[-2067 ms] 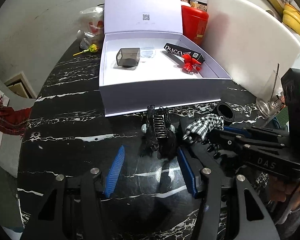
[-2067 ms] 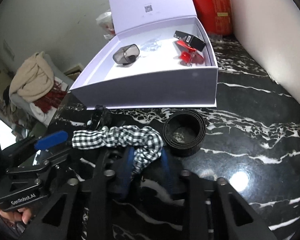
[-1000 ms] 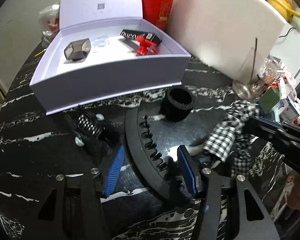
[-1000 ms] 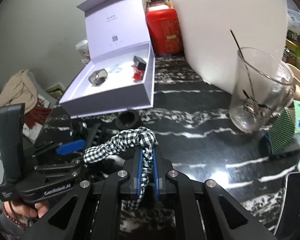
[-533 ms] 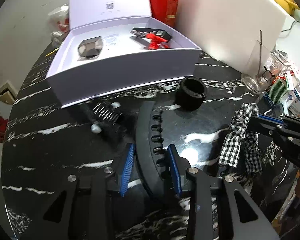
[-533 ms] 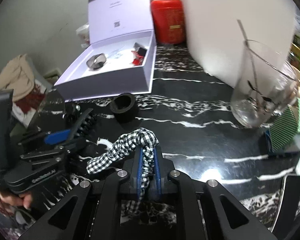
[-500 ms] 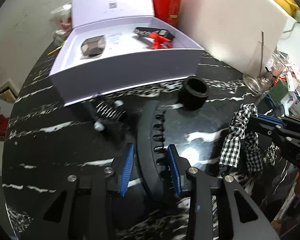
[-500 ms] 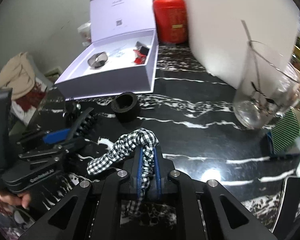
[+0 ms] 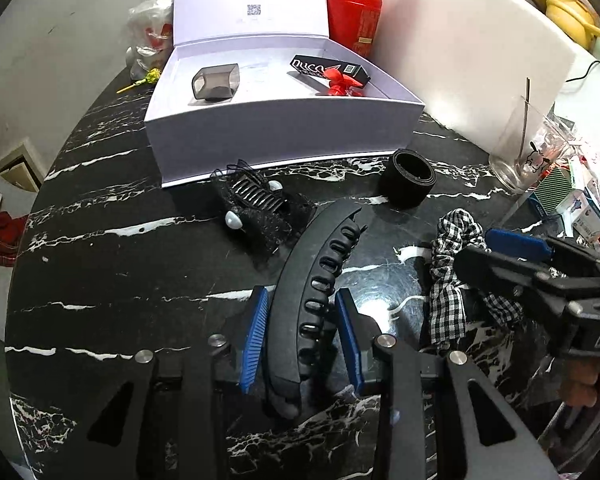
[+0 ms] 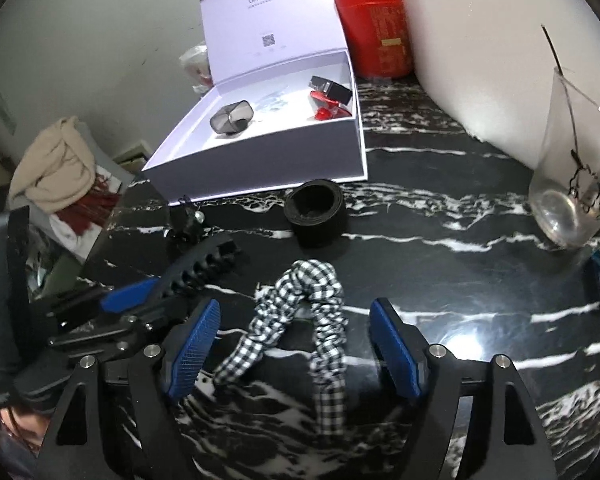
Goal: Organize rigid objects
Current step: 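Lift the scrunchie and claw clip with both tools off the table, then carry the scrunchie and claw clip with both tools over the white box, then open both tools to drop the scrunchie and claw clip into the box, then withdraw both tools from the white box back over the table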
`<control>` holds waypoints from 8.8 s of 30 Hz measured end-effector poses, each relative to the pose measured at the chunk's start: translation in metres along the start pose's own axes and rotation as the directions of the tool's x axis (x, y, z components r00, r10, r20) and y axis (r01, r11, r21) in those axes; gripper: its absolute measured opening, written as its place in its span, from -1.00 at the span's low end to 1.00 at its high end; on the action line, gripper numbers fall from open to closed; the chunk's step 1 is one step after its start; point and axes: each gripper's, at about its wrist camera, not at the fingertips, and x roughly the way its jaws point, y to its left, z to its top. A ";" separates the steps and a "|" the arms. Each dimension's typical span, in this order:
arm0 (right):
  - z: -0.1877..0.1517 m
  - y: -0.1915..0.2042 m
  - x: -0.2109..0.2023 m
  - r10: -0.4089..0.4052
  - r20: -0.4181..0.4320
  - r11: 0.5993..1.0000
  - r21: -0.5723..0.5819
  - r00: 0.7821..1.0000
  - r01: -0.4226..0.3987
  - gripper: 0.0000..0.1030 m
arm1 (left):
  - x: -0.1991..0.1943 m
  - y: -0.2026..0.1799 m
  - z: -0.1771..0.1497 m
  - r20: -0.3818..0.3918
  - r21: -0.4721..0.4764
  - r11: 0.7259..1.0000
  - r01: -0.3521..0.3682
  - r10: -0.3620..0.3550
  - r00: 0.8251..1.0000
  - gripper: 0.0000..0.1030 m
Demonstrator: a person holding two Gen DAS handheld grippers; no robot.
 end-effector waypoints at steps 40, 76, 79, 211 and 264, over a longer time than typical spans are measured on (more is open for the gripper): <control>-0.044 0.021 -0.022 -0.103 0.048 0.983 -0.147 0.993 0.110 -0.58 | -0.030 -0.009 -0.024 0.031 -0.036 0.999 0.002 0.000 1.000 -0.47; 0.010 0.051 -0.042 -0.044 0.063 0.969 -0.241 0.997 0.058 -0.58 | -0.067 0.007 0.023 0.076 -0.058 0.998 0.007 -0.003 0.997 -0.47; 0.017 0.054 -0.045 -0.038 0.072 0.964 -0.260 0.997 0.056 -0.58 | -0.068 0.005 0.030 0.086 -0.048 0.999 0.006 -0.002 0.996 -0.47; 0.221 -0.009 0.107 -0.071 0.064 0.967 -0.239 0.995 0.085 0.01 | 0.091 0.041 0.224 0.057 0.040 0.993 -0.108 0.106 0.993 -0.45; 0.142 0.043 -0.080 -0.121 0.310 0.949 -0.241 0.943 0.201 0.51 | -0.107 0.017 0.164 0.301 -0.007 0.989 -0.147 0.142 0.943 0.53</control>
